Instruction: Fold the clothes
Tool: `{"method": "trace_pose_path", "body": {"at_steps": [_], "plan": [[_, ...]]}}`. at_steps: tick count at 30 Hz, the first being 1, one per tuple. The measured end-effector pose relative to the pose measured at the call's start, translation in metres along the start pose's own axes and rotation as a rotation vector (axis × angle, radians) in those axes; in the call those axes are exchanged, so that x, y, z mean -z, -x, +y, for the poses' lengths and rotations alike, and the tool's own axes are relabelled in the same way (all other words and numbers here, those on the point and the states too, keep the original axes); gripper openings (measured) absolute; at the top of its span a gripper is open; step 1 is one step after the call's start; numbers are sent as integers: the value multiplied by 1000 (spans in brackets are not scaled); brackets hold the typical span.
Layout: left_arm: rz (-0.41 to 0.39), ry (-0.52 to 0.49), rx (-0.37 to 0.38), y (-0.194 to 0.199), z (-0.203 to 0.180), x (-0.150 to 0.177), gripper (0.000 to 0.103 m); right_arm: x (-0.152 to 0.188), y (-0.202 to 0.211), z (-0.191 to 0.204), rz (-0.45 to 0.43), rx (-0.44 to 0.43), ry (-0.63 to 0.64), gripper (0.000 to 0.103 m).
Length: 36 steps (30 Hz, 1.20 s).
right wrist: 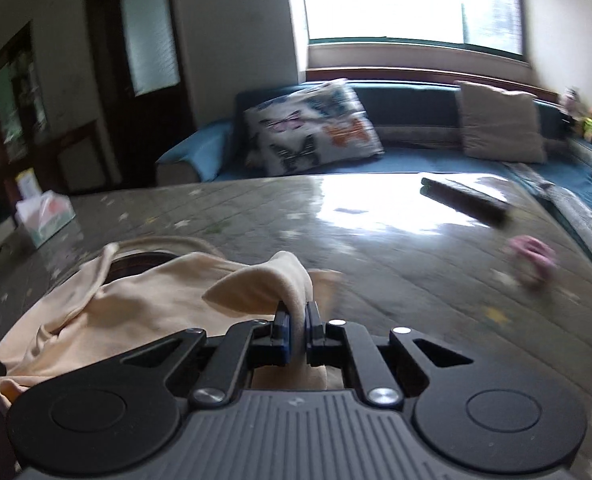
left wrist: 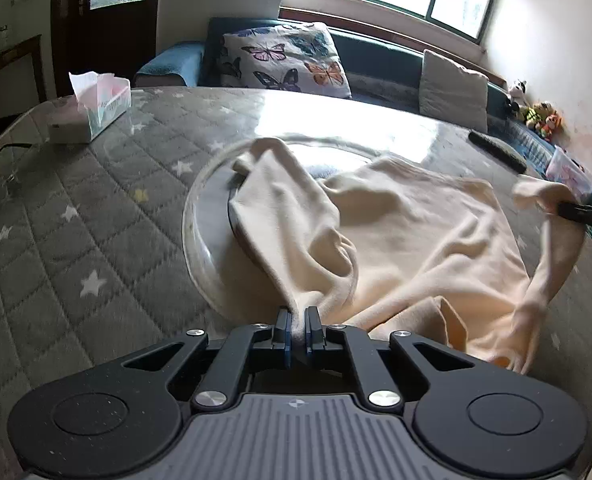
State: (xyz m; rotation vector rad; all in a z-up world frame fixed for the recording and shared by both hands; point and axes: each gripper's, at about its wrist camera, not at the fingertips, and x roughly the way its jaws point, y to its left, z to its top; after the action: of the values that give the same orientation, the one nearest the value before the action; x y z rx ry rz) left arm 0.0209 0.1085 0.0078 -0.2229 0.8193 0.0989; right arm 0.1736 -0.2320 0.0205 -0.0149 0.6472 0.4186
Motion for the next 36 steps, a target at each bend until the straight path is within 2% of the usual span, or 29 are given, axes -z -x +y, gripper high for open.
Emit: {"method": "trace_pose_path", "body": {"at_steps": [7, 9, 10, 12, 14, 16, 18, 20, 23, 29, 36], "plan": [[39, -52, 16, 13, -13, 26, 7, 51, 59, -43, 8, 65, -119, 8], [47, -75, 11, 16, -16, 31, 8, 68, 71, -54, 27, 91, -153, 11], [47, -82, 11, 17, -16, 33, 9, 77, 77, -60, 39, 108, -171, 17], [44, -90, 5, 23, -16, 33, 13, 92, 89, -71, 56, 142, -201, 18], [28, -103, -1, 31, -16, 32, 15, 100, 98, -77, 56, 168, -222, 26], [6, -114, -10, 38, -14, 29, 19, 101, 108, -80, 36, 207, -219, 26], [-19, -123, -17, 45, -15, 25, 26, 97, 116, -80, 0, 242, -207, 34], [-41, -135, -7, 49, -18, 22, 26, 91, 121, -76, -34, 231, -192, 36], [-55, -145, 23, 48, -27, 17, 32, 81, 111, -63, -44, 163, -160, 41], [-51, -201, 94, 26, -56, 9, 35, 72, 67, -18, 23, 13, -74, 41], [-21, -272, 188, 5, -77, 11, 35, 71, 46, 31, 90, -88, 106, 41]]}}
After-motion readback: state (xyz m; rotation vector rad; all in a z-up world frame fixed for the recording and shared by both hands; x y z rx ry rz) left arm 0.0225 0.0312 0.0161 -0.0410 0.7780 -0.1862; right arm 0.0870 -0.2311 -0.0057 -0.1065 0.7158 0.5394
